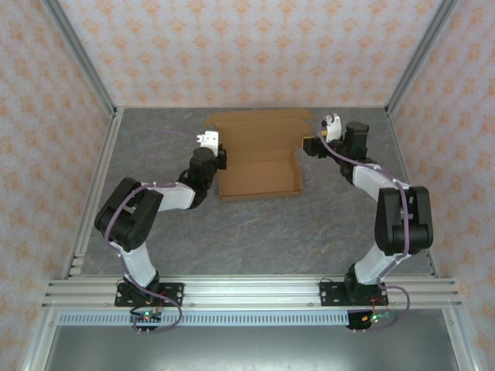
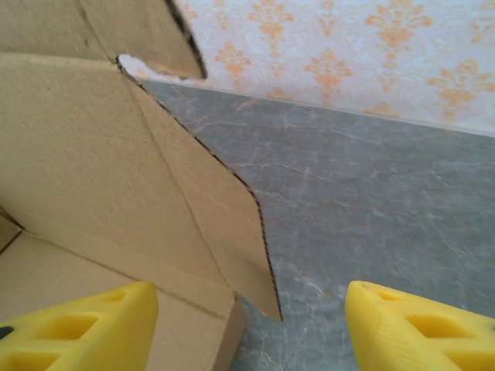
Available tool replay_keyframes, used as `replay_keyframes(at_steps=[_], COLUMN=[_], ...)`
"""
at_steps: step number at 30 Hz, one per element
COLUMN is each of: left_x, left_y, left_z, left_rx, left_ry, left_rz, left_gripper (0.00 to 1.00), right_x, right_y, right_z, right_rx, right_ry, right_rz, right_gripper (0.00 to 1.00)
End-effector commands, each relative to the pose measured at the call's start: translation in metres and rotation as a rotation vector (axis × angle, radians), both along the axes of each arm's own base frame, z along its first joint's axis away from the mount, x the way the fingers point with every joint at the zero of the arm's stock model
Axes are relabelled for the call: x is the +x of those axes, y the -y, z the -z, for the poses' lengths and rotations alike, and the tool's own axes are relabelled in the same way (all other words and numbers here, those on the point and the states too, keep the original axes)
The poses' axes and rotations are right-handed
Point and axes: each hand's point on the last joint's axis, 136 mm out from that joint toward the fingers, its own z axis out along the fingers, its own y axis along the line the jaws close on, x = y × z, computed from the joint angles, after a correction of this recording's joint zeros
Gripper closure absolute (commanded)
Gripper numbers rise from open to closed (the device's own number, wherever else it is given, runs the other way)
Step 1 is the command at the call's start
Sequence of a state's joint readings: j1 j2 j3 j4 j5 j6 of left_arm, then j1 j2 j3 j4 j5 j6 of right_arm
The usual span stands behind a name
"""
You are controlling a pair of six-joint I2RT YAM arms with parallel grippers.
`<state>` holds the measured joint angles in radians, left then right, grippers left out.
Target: Fold the paper box
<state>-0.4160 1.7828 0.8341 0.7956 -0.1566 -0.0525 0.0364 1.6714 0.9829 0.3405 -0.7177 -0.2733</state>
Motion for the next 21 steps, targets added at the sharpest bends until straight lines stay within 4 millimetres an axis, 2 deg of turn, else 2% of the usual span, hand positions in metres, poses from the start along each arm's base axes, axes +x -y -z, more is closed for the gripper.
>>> replay_keyframes(at_steps=[1, 7, 12, 21], left_x=[0.002, 0.002, 0.003, 0.004], left_y=[-0.005, -0.005, -0.004, -0.006], left_z=[-0.009, -0.009, -0.011, -0.013], left_rx=[-0.004, -0.009, -0.007, -0.007], left_ry=[0.015, 0.016, 0.015, 0.013], left_rz=[-0.005, -0.006, -0.001, -0.011], left_gripper=[1.00, 1.00, 1.00, 1.00], right_x=[0.014, 0.023, 0.025, 0.022], right_y=[-0.014, -0.024, -0.032, -0.036], right_z=[-0.031, -0.019, -0.009, -0.015], right_rx=[0.022, 0.043, 0.052, 0.054], right_ry=[0.182, 0.203, 0.202, 0.219], right_rz=[-0.104, -0.174, -0.235, -0.269], right_gripper=[0.35, 0.39, 0.46, 0.64])
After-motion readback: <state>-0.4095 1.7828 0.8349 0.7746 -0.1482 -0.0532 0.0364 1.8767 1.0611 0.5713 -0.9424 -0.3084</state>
